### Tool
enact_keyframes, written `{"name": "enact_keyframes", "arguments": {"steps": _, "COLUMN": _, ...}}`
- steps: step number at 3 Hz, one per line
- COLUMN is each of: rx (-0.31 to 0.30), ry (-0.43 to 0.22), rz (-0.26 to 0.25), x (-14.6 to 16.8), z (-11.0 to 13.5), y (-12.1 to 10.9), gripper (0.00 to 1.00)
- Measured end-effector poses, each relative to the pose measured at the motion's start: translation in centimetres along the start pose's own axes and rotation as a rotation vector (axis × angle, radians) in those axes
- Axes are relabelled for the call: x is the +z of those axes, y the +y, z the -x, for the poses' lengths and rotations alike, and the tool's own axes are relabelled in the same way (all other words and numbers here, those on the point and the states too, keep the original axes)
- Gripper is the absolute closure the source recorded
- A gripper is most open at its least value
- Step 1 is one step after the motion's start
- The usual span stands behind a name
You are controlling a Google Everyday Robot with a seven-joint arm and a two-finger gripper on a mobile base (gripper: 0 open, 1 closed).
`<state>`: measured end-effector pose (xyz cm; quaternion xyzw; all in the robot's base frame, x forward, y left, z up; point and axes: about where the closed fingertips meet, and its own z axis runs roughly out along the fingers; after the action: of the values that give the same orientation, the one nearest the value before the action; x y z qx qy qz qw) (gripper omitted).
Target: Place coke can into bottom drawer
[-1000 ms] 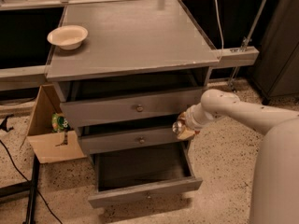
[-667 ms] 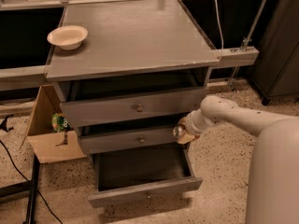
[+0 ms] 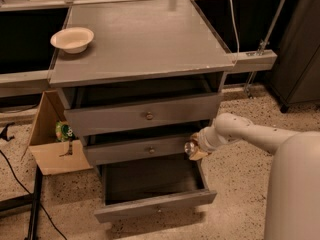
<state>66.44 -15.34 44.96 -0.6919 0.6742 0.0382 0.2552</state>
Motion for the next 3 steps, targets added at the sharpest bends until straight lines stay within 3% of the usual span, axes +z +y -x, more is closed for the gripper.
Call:
{"name": "enact_keyframes", "arguments": {"steps": 2, "rx": -0.066, "ry": -0.034, "rz": 0.004, "x": 4.5, "z": -0.5, "y": 1.0, "gripper": 1.0}}
{"name": "enact_keyframes", "arguments": {"steps": 3, "rx": -0.066, "ry": -0.034, "rz": 0.005, "x": 4.6, "z": -0.5, "y": 1.0, "gripper": 1.0}}
